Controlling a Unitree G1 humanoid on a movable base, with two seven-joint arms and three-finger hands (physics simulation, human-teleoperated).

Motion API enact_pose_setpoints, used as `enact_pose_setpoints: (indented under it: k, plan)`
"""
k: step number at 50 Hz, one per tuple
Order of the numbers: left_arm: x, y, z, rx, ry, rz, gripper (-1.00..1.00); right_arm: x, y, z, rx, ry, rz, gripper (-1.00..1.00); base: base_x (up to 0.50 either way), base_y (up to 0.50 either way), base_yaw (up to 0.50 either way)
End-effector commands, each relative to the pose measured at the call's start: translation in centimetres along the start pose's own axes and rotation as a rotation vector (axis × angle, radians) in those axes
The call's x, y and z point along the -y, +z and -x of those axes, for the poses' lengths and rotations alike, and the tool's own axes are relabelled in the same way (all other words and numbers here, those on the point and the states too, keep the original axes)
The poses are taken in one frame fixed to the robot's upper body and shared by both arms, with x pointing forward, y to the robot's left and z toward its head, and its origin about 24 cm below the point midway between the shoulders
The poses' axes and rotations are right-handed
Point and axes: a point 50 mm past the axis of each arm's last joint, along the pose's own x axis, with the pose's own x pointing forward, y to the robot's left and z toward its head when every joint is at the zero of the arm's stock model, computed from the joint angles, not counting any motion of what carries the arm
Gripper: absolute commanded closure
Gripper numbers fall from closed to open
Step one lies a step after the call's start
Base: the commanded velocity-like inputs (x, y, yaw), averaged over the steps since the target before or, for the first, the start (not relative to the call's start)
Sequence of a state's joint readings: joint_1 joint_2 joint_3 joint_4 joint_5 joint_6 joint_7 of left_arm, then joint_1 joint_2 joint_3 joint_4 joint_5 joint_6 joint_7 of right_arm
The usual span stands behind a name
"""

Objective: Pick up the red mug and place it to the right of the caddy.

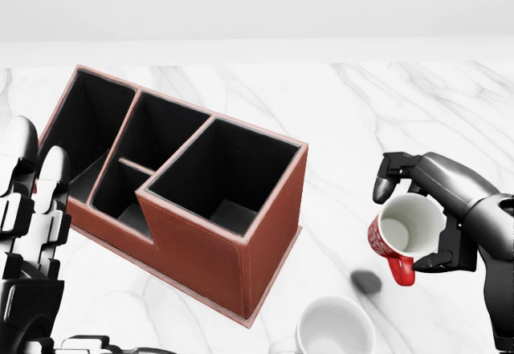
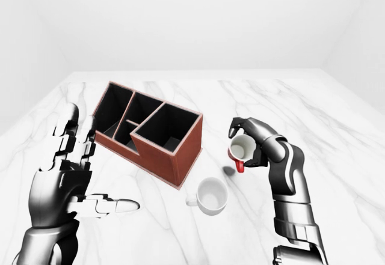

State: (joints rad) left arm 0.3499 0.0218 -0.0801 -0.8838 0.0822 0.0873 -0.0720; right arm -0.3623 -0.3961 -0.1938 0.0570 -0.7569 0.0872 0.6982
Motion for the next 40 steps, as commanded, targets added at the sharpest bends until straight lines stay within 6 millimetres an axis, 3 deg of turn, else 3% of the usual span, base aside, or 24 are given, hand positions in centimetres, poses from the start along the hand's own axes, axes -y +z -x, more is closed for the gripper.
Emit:
enact_pose_setpoints:
  k: [1,26,40]
  plan:
    - [0.0,0.0,0.0,0.001,0.0,0.0,-1.0,-1.0,1.1,-0.5,0.03,0.023,0.003,1.0,0.0,0.0,0.0]
    - [-0.1,0.0,0.0,0.002,0.0,-0.001,-1.0,-3.4,2.8,-2.1,0.061,0.107,-0.007,1.0,0.0,0.0,0.0]
    - [-0.1,0.2,0.1,0.007,-0.001,-0.001,-1.0,-3.4,4.1,-2.7,0.098,0.113,-0.006,1.0,0.0,0.0,0.0]
